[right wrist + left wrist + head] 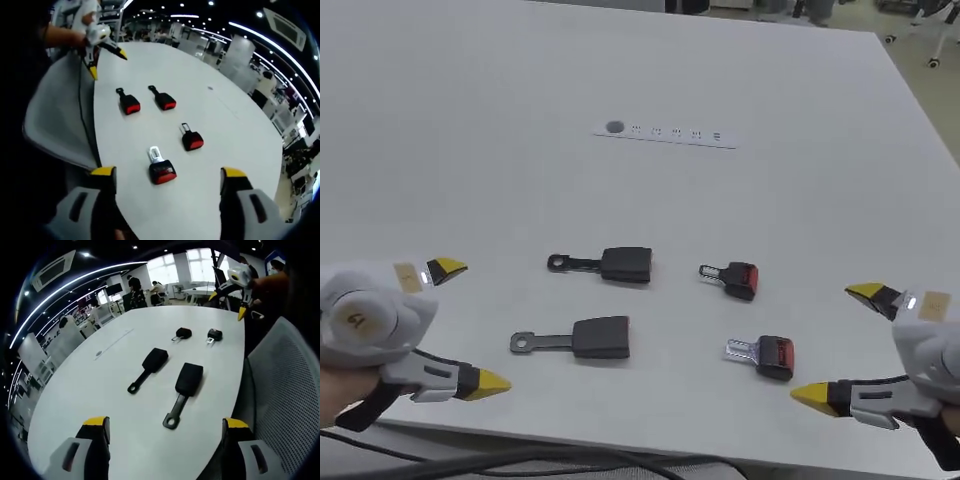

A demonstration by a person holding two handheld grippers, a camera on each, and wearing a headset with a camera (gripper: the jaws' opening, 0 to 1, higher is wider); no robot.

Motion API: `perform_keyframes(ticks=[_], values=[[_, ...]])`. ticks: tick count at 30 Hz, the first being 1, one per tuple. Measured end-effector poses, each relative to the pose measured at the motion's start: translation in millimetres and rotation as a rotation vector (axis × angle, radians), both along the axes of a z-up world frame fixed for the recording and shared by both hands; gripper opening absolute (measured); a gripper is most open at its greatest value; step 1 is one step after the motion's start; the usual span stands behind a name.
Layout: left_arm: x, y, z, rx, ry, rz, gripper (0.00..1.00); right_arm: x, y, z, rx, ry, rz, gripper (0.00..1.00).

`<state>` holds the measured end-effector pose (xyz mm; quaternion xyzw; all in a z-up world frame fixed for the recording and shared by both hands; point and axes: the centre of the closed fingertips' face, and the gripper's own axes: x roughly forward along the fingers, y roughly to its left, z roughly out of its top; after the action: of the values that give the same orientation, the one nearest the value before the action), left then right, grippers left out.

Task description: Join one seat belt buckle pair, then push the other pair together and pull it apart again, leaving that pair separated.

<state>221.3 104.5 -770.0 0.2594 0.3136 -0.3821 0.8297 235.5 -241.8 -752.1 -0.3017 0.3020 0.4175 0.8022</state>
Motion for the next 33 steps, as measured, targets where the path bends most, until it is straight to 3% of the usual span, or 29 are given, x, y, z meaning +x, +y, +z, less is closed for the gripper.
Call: perform_keyframes(ticks=[2,3,4,5,6,8,10,13,15,16,19,26,29,33], values=[[-0.6,-2.2,-2.5,0.016,0.003,-0.017,0.94,-1.9,-1.0,-1.7,-0.01,0.015,0.01,0.86],[-0.3,-3.7,-2.5,0.002,0.013,-0.018,0.94,-4.4,0.5,-3.1,0.013,0.046,0.004,0.86],[0.1,-9.3,-0.8,-0.069,0.038,0.017,0.94,-5.2,0.8,-3.7,0.023,0.06,-0.003,0.86],[0.6,-9.5,-0.6,-0.107,0.073,0.048,0.93,-5.3,0.8,-3.2,0.016,0.054,0.006,0.86],[0.6,-7.5,-1.9,-0.101,0.087,0.053,0.91,-6.3,1.4,-3.6,0.012,0.058,0.014,0.86],[2.6,-2.2,-4.7,-0.025,0.061,0.011,0.87,-8.8,2.5,-6.7,0.006,0.073,0.027,0.86],[0.8,-3.2,-9.1,0.009,0.07,-0.015,0.86,-12.8,5.3,-9.7,-0.007,0.084,0.058,0.82],[-0.6,-11.3,-14.1,-0.002,0.087,-0.038,0.82,-15.7,9.2,-16.1,-0.02,0.094,0.085,0.77],[-4.3,-15.3,-23.5,0.01,0.126,-0.05,0.8,-14.5,10.1,-20.0,-0.028,0.094,0.091,0.73],[-4.9,-16.8,-27.2,0.033,0.13,-0.066,0.81,-17.4,11.1,-22.8,-0.035,0.112,0.11,0.67],[-5.0,-22.9,-30.5,0.069,0.125,-0.11,0.81,-15.6,13.2,-25.3,-0.045,0.093,0.141,0.63],[-0.5,-41.6,-39.5,0.067,0.144,-0.131,0.71,-11.7,10.0,-36.8,-0.079,0.095,0.184,0.59],[4.1,-52.8,-47.1,0.075,0.151,-0.145,0.65,-11.6,0.0,-52.3,-0.169,0.106,0.232,0.57],[5.1,-68.0,-55.7,0.084,0.168,-0.178,0.63,-8.9,-0.2,-63.1,-0.158,0.121,0.222,0.55]])
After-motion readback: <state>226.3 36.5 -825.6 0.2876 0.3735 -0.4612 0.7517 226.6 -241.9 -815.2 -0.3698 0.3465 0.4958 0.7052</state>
